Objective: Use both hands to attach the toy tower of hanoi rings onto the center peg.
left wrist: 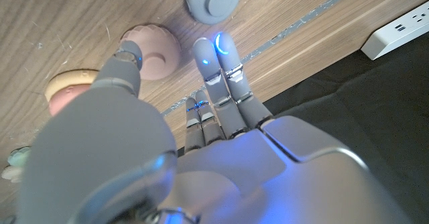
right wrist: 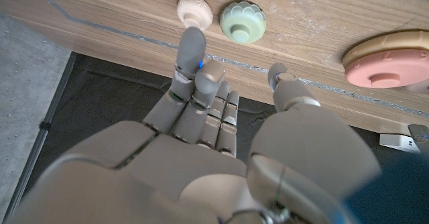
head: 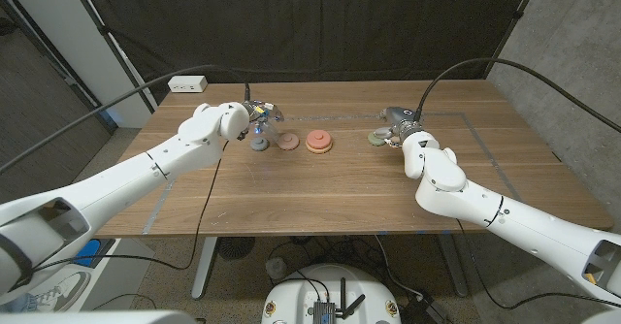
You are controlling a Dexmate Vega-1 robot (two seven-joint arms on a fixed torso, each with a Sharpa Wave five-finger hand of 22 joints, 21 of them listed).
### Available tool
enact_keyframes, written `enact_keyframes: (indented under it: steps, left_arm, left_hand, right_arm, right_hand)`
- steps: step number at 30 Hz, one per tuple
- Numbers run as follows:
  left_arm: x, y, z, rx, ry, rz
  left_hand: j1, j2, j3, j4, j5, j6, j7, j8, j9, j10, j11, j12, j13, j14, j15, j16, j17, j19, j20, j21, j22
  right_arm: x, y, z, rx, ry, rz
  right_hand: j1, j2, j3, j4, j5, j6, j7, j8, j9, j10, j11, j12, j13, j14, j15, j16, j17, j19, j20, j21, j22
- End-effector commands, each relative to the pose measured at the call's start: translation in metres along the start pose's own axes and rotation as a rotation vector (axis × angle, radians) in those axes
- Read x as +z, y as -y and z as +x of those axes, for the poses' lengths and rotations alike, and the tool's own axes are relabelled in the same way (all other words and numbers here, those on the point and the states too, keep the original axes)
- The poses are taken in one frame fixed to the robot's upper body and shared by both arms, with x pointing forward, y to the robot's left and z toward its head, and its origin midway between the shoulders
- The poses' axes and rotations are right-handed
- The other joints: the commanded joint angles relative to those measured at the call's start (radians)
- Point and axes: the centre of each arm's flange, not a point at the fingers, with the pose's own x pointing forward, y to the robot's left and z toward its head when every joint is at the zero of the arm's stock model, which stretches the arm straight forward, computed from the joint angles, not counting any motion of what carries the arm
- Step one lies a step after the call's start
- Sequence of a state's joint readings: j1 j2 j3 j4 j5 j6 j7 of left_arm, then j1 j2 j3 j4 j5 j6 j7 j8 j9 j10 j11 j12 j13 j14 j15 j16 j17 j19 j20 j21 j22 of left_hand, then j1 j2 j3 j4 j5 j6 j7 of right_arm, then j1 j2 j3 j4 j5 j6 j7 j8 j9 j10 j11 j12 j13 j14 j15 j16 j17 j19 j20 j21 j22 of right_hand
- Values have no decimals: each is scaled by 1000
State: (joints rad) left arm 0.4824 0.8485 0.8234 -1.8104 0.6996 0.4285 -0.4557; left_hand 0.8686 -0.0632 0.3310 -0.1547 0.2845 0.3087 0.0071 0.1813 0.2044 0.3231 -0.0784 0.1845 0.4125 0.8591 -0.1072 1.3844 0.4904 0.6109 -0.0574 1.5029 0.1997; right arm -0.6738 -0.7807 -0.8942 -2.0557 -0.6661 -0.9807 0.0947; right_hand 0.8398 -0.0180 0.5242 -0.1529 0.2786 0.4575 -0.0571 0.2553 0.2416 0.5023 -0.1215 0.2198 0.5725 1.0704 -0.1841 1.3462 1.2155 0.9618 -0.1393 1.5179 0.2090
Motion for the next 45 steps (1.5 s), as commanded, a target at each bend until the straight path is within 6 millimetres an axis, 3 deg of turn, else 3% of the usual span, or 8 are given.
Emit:
enact_keyframes:
  steps: [1,13,45]
  left_arm:
    - [9,4,12,-10,34,45]
    - [13,14,23,-36,44,54]
    - [19,36,43,-54,52,22]
  left_hand:
    - [-9,0,-7,1,-1,-1,0,5,1,-1,-2,6,-1,1,-109,3,-2,4,-125,9,1]
    - [-24,-2,-17,6,-8,-41,0,-2,-1,-28,-2,4,-8,-4,-109,4,-5,-4,-117,6,-2]
    - [-14,-2,-20,-3,-15,-26,-1,16,-4,-19,-5,18,-19,2,-109,16,-5,6,-118,13,-4]
  right_arm:
    - [1,0,0,5,-6,-3]
    - [3,2,-1,15,-4,-16]
    - [4,0,3,21,-16,-16]
  right_hand:
    - [-10,-1,3,2,9,6,1,-1,2,9,4,1,3,12,-35,0,4,4,-79,3,4]
    - [-22,6,7,5,16,9,2,-3,2,8,5,-2,2,7,-35,-5,1,5,-79,3,5]
    - [-36,10,17,0,29,10,4,-8,2,9,8,-6,5,5,-35,-4,4,3,-79,1,4]
